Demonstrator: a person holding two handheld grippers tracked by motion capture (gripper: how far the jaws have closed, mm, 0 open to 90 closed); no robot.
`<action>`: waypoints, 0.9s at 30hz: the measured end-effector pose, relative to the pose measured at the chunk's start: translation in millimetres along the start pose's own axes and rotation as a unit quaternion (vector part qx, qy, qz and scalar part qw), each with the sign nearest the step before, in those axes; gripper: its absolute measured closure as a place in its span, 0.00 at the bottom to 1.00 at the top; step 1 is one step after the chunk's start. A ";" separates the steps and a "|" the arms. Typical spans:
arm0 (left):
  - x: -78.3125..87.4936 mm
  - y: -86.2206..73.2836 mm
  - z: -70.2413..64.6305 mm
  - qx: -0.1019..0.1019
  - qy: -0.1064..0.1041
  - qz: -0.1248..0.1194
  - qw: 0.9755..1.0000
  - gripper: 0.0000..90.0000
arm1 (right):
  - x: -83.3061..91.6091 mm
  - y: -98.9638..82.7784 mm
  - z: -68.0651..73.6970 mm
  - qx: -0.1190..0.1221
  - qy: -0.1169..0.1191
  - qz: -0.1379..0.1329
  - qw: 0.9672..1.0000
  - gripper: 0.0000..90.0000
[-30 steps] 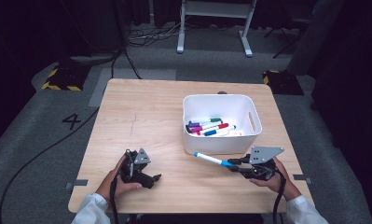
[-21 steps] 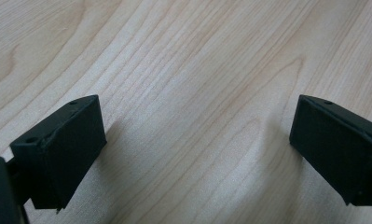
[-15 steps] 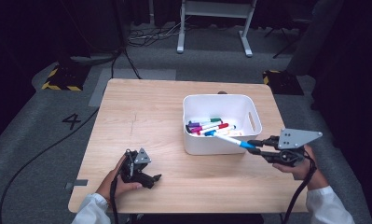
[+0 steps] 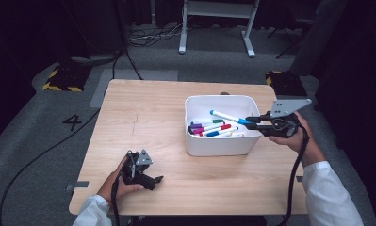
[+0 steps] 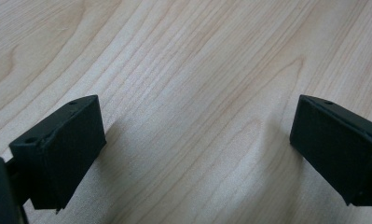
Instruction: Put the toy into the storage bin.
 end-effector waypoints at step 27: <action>-1.1 1.0 -0.4 0.001 -0.003 0.000 1.000 0.03 | -54.8 -15.2 -14.6 -0.036 0.060 0.096 0.993 0.62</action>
Point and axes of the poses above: each handheld gripper's, and its own axes: x roughly backward along the jaws, y roughly out of its top, z roughly to its left, the point moved 6 cm from there along -x, roughly forward along the jaws, and after that the axes turned 5 degrees about z, right-handed, at the moved point
